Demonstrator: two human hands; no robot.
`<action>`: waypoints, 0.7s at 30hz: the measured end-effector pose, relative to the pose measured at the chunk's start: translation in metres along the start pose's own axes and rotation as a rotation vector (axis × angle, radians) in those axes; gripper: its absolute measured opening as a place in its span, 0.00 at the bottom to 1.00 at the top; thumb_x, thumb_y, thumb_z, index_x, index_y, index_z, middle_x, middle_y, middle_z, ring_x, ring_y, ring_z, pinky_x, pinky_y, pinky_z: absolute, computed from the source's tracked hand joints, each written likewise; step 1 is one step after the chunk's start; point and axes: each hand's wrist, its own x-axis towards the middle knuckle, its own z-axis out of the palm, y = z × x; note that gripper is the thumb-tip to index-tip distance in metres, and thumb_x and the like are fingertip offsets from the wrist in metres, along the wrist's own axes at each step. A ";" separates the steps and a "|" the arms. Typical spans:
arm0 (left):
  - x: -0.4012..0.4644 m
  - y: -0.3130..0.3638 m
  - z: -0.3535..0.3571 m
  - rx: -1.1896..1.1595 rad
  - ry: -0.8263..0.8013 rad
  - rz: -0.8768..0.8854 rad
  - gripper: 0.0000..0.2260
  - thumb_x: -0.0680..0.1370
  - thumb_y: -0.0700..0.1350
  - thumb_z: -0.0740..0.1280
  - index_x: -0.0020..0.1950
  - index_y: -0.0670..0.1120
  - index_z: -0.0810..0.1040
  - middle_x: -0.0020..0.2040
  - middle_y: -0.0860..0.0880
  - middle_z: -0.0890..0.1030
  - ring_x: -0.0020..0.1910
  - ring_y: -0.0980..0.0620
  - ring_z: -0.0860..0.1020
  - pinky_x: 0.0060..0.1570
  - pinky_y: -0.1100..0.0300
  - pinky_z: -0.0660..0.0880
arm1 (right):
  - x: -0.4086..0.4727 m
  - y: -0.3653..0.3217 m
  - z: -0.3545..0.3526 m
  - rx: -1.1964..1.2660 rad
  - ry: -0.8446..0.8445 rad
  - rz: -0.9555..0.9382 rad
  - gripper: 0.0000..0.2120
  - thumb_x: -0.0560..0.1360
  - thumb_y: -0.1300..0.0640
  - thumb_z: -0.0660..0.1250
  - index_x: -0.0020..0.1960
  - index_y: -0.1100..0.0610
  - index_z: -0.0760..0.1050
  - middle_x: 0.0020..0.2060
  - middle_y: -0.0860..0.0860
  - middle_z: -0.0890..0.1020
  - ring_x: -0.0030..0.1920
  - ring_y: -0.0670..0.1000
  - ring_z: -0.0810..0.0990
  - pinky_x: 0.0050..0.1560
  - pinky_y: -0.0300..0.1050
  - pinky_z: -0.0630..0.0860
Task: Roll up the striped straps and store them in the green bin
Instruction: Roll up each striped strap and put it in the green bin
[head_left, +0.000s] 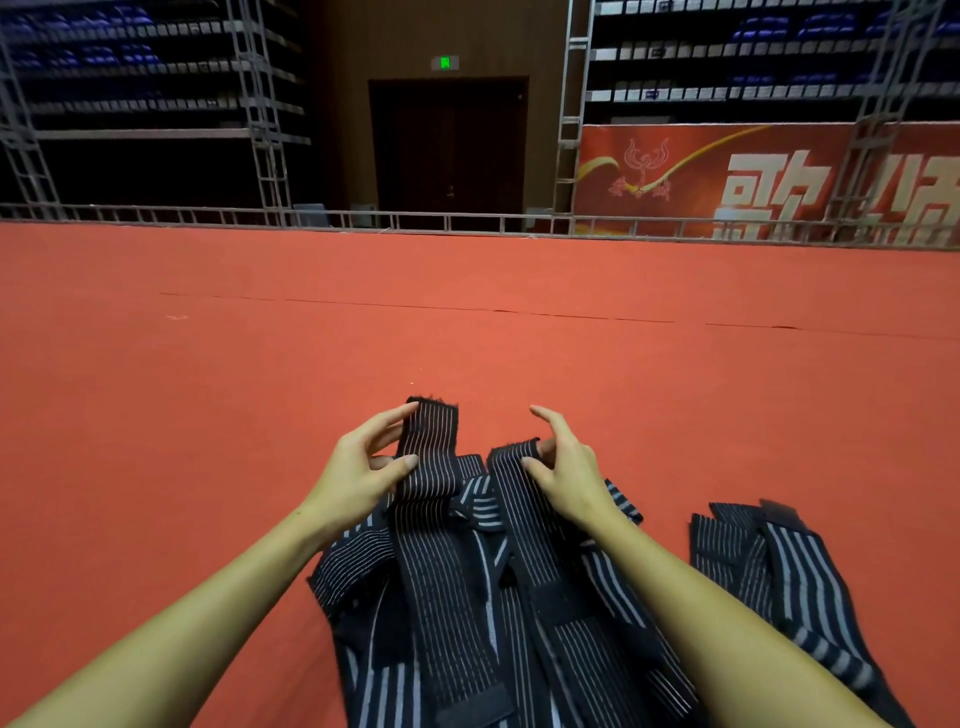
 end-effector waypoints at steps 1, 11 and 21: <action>-0.001 0.006 0.001 -0.012 -0.014 0.013 0.29 0.82 0.32 0.71 0.77 0.57 0.74 0.73 0.46 0.79 0.55 0.54 0.88 0.45 0.67 0.80 | -0.004 -0.007 -0.009 0.048 0.014 -0.022 0.34 0.81 0.57 0.74 0.81 0.41 0.64 0.46 0.46 0.79 0.44 0.53 0.82 0.49 0.50 0.78; -0.036 0.110 0.012 -0.061 -0.037 0.202 0.30 0.83 0.34 0.71 0.77 0.65 0.75 0.76 0.53 0.78 0.55 0.44 0.83 0.54 0.43 0.85 | -0.066 -0.102 -0.126 0.383 0.153 -0.129 0.34 0.81 0.64 0.72 0.82 0.45 0.64 0.50 0.52 0.77 0.40 0.43 0.74 0.45 0.37 0.75; -0.080 0.166 0.050 -0.158 -0.067 0.285 0.30 0.82 0.32 0.72 0.79 0.53 0.72 0.71 0.55 0.83 0.40 0.50 0.76 0.46 0.50 0.78 | -0.132 -0.185 -0.183 0.597 0.215 -0.247 0.38 0.81 0.70 0.69 0.84 0.47 0.61 0.52 0.57 0.86 0.41 0.55 0.86 0.44 0.52 0.86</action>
